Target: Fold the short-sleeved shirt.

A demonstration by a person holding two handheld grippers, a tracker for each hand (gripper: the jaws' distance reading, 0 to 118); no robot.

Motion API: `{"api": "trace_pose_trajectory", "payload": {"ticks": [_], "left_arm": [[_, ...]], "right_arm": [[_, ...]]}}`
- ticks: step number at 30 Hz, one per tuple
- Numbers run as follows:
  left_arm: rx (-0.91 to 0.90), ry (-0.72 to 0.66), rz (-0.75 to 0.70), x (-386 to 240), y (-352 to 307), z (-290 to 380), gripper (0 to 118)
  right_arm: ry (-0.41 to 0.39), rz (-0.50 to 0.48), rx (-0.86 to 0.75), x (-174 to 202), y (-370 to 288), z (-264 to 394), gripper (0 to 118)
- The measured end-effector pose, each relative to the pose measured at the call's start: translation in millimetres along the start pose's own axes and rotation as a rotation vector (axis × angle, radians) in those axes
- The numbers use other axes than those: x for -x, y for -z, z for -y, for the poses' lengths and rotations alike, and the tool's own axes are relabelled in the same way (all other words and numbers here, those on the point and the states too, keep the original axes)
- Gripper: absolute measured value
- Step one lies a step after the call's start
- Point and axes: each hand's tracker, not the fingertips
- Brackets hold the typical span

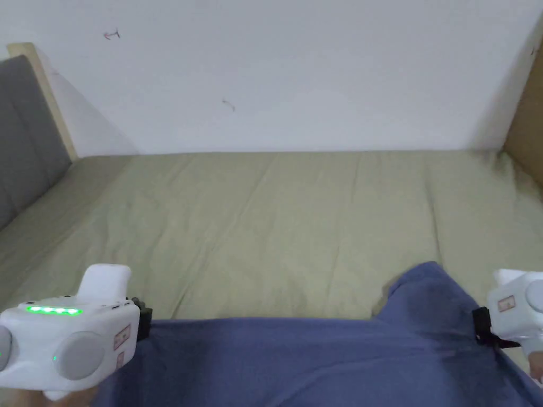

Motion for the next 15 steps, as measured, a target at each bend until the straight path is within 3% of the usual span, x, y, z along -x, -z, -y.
{"api": "trace_pose_trajectory", "payload": {"ticks": [5,15], "left_arm": [[-0.017,-0.026,-0.004,13.5,-14.6,-20.3,2],[-0.125,-0.062,-0.078,34.1,-59.2,-102.4,2]], "right_arm": [[0.061,-0.071,-0.076,-0.8,-52.5,-20.1,4],[0.015,-0.129,-0.322,21.7,-204.5,-79.6,4]]}}
